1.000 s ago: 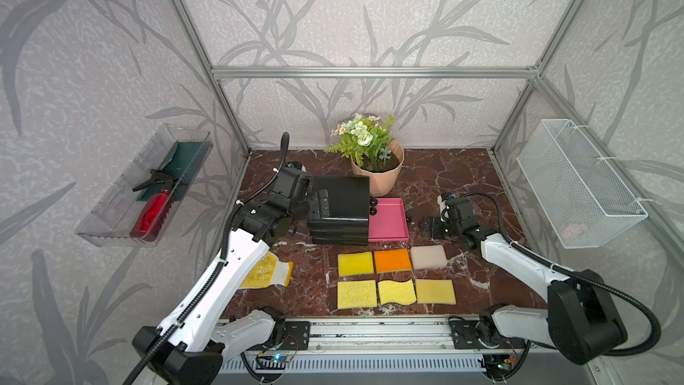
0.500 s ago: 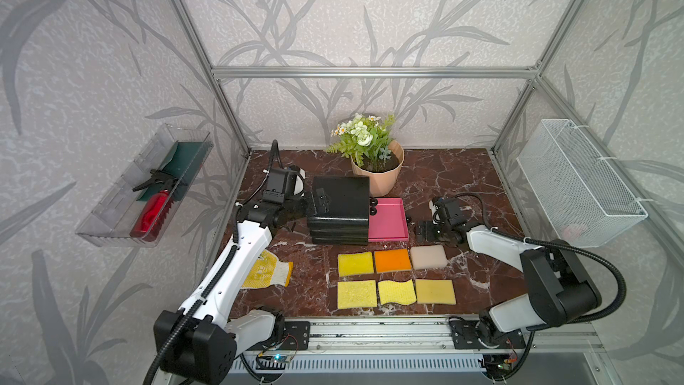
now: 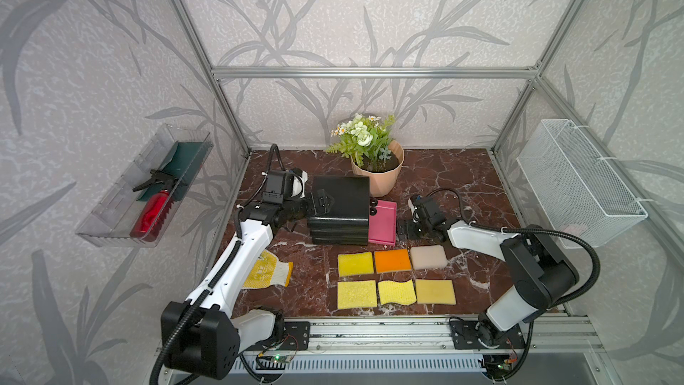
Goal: Take the sponge out of the drawer
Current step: Close the drawer of the storage box.
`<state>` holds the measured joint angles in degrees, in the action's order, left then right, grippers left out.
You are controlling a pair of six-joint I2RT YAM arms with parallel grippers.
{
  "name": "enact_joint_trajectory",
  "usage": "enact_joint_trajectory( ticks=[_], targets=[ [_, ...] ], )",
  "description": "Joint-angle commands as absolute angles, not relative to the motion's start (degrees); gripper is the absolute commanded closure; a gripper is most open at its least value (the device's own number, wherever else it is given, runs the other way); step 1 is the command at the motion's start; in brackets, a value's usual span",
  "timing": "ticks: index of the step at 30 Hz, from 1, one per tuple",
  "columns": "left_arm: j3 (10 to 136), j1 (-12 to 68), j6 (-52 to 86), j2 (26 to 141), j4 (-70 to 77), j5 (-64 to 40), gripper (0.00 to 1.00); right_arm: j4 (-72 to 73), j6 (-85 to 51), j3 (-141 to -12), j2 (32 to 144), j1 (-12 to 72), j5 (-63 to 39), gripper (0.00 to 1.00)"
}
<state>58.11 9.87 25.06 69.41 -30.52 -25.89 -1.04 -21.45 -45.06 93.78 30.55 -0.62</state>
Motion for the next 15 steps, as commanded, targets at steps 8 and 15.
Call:
enact_joint_trajectory(
  ticks=[8,15],
  targets=[
    [57.06,10.39,25.46,70.39,-27.65,-33.29,0.01,6.03,-23.21,-48.17,96.68,38.97,2.38,0.01],
    [56.95,10.45,25.75,71.25,-27.29,-33.92,0.01,11.04,-24.78,-46.94,97.07,40.43,1.39,0.01]
  ],
)
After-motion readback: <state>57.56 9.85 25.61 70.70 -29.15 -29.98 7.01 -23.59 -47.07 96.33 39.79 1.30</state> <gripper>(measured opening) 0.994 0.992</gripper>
